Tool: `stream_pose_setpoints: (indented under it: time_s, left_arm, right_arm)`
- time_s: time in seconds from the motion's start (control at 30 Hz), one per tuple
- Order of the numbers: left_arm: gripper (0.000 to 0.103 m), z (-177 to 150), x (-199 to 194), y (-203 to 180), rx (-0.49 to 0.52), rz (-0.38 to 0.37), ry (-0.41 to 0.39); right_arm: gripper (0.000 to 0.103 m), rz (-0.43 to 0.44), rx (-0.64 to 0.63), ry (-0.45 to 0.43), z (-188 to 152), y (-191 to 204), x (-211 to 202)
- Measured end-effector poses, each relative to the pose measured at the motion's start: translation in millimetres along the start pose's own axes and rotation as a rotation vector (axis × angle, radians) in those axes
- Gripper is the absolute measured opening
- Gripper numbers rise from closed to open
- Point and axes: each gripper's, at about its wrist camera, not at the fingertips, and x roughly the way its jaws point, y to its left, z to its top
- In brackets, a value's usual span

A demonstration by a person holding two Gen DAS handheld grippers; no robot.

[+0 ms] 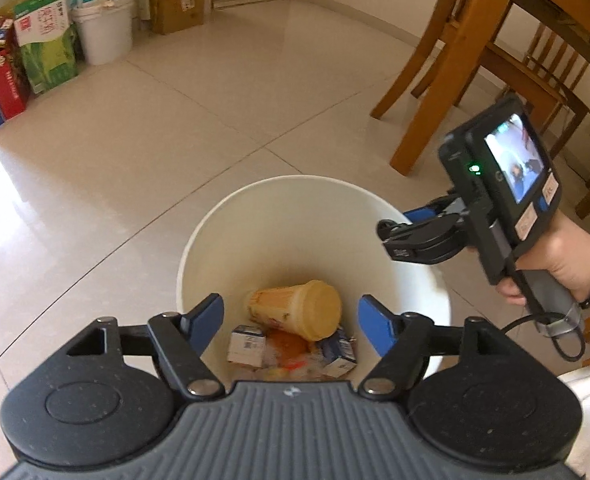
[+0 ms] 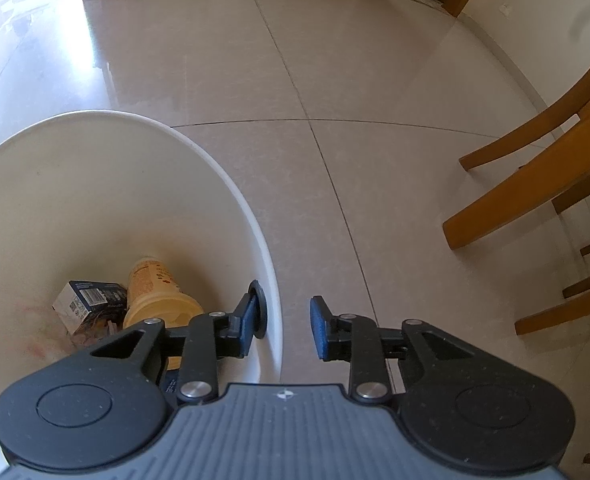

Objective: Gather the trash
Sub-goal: 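Move the left gripper back down to the orange peel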

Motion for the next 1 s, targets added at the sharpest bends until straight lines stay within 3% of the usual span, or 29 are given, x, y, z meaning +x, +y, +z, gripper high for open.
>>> stream_pose_setpoints:
  time_s: [0.27, 0.5, 0.57, 0.63, 0.67, 1.0]
  left_arm:
    - [0.077, -29, -16, 47, -0.09, 0.098, -0.017]
    - [0.077, -69, -1, 90, -0.2, 0.181, 0.014]
    - [0.081, -85, 8, 100, -0.229, 0.202, 0.016]
    - [0.096, -100, 19, 106, -0.25, 0.242, 0.017]
    - [0.097, -108, 25, 110, -0.268, 0.262, 0.018]
    - [0.097, -181, 99, 130, -0.396, 0.361, 0.066]
  right_arm:
    - [0.032, -0.004, -0.006, -0.002, 0, 2, -1]
    - [0.032, -0.008, -0.005, -0.003, -1, 4, -1]
    - [0.032, -0.006, 0.0, -0.002, 0, 3, -1]
    - [0.032, -0.007, 0.004, 0.0, 1, 2, -2]
    - [0.032, -0.008, 0.003, 0.0, 1, 2, -2]
    - [0.032, -0.014, 0.002, 0.0, 1, 4, -2]
